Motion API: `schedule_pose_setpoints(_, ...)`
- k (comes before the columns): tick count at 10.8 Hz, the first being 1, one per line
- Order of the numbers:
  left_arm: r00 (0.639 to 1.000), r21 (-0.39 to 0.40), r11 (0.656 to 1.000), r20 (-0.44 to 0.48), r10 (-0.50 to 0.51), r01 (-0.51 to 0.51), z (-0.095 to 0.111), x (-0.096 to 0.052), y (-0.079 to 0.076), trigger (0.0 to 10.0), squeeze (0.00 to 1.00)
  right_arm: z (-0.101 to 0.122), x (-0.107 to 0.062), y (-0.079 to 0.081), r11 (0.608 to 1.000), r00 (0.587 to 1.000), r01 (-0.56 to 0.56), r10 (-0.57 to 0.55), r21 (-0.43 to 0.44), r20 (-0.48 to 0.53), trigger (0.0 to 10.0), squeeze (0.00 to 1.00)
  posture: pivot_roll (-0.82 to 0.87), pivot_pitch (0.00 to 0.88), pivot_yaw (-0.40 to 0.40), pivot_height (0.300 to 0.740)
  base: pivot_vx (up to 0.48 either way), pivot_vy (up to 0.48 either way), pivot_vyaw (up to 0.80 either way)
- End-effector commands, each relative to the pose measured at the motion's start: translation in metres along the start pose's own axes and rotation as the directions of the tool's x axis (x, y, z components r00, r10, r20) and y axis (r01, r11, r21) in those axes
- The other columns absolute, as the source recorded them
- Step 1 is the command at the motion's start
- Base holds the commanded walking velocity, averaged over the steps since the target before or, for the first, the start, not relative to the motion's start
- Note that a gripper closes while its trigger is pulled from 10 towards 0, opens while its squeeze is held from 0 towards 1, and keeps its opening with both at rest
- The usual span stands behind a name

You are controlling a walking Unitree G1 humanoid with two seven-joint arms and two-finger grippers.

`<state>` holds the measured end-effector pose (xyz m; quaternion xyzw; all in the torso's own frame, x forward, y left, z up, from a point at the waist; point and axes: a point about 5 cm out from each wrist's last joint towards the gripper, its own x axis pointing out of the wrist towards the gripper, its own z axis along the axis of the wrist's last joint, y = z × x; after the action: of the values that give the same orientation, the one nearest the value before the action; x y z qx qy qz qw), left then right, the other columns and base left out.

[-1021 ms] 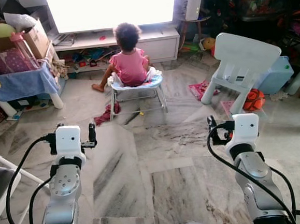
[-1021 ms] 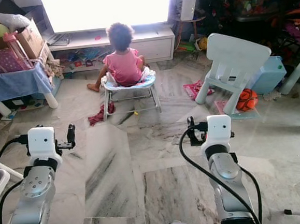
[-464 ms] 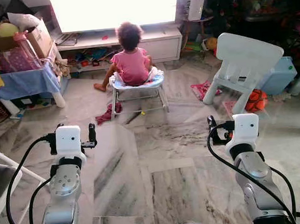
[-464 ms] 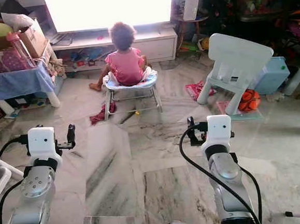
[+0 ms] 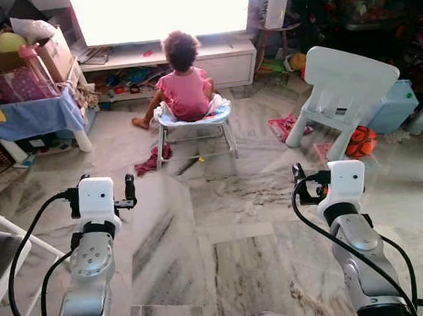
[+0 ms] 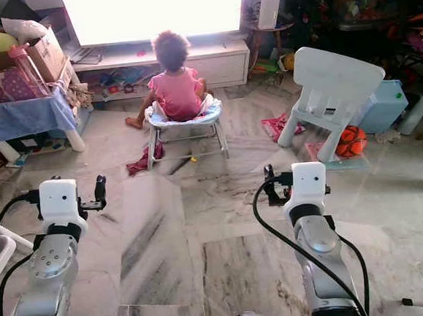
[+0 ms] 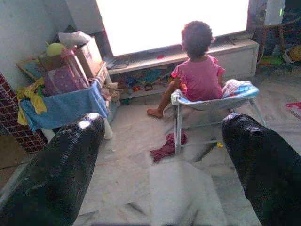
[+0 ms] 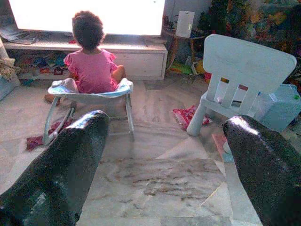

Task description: Restocking fridge

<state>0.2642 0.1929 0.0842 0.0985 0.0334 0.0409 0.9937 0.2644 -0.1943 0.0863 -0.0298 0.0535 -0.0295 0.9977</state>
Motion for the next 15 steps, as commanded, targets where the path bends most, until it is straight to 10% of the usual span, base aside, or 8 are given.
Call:
schedule_pose_setpoints(1, 1.000, 0.006, 1.000, -0.003, 0.002, -0.002, 0.000, 0.001, 0.000, 10.0, 0.00, -0.002, 0.001, -0.001, 1.000, 1.000, 0.009, -0.009, -0.001, -0.018, 10.0, 0.00, 0.03, 0.000, 0.008, 0.740, 0.000, 0.000, 0.00)
schedule_pose_setpoints(15, 0.999, -0.015, 1.000, -0.040, 0.014, -0.014, 0.006, 0.010, -0.021, 10.0, 0.00, 0.008, 0.021, 0.018, 0.997, 0.995, -0.074, 0.075, -0.009, 0.070, 10.0, 0.00, 0.04, 0.000, 0.000, 0.740, -0.079, 0.000, 0.23)
